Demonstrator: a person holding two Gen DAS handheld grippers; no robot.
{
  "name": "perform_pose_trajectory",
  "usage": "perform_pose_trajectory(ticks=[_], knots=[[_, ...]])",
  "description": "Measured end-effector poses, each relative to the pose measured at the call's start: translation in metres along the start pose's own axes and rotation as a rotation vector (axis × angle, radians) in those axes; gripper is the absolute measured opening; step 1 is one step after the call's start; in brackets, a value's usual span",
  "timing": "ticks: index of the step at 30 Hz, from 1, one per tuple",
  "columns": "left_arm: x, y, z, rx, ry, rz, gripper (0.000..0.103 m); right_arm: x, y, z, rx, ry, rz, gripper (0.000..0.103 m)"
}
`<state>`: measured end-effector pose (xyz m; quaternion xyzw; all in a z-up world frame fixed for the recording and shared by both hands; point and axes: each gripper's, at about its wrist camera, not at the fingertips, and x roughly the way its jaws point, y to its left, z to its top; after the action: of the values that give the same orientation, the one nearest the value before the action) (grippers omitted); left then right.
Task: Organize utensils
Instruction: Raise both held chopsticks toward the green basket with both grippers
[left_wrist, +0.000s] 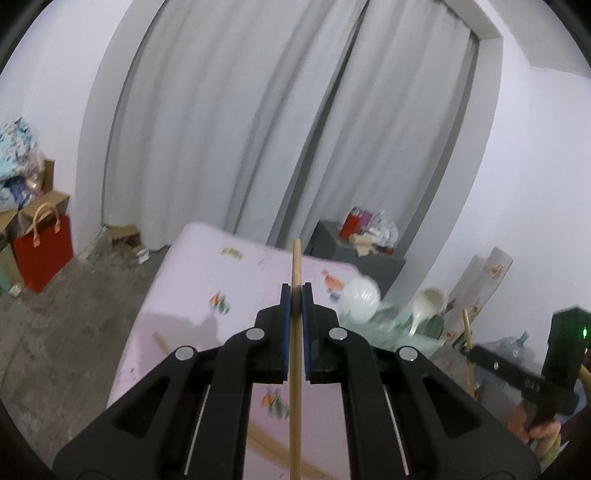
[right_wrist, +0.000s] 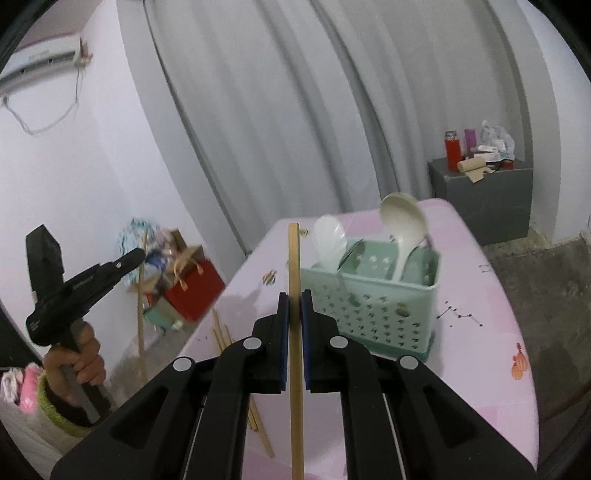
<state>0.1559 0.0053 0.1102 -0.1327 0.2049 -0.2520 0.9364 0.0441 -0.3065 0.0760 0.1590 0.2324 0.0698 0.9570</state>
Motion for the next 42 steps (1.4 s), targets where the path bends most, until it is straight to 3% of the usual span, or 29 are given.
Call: perform_pose_trajectory(ticks=[9, 18, 26, 35, 42], knots=[[0.018, -0.073, 0.055, 0.044, -0.167, -0.166, 0.004, -0.025, -0.031, -0.002, 0.071, -0.071, 0.017, 0.007], [0.066, -0.143, 0.078, 0.063, -0.242, -0.310, 0.004, -0.028, -0.052, -0.001, 0.115, -0.084, 0.044, 0.007], [0.116, -0.168, 0.068, 0.068, -0.262, -0.303, 0.004, -0.025, -0.063, 0.000, 0.142, -0.072, 0.071, 0.007], [0.162, -0.172, 0.051, 0.105, -0.264, -0.221, 0.004, -0.015, -0.069, 0.001, 0.157, -0.058, 0.074, 0.007], [0.193, -0.177, 0.025, 0.164, -0.212, -0.165, 0.004, -0.017, -0.084, 0.000, 0.188, -0.064, 0.054, 0.007]])
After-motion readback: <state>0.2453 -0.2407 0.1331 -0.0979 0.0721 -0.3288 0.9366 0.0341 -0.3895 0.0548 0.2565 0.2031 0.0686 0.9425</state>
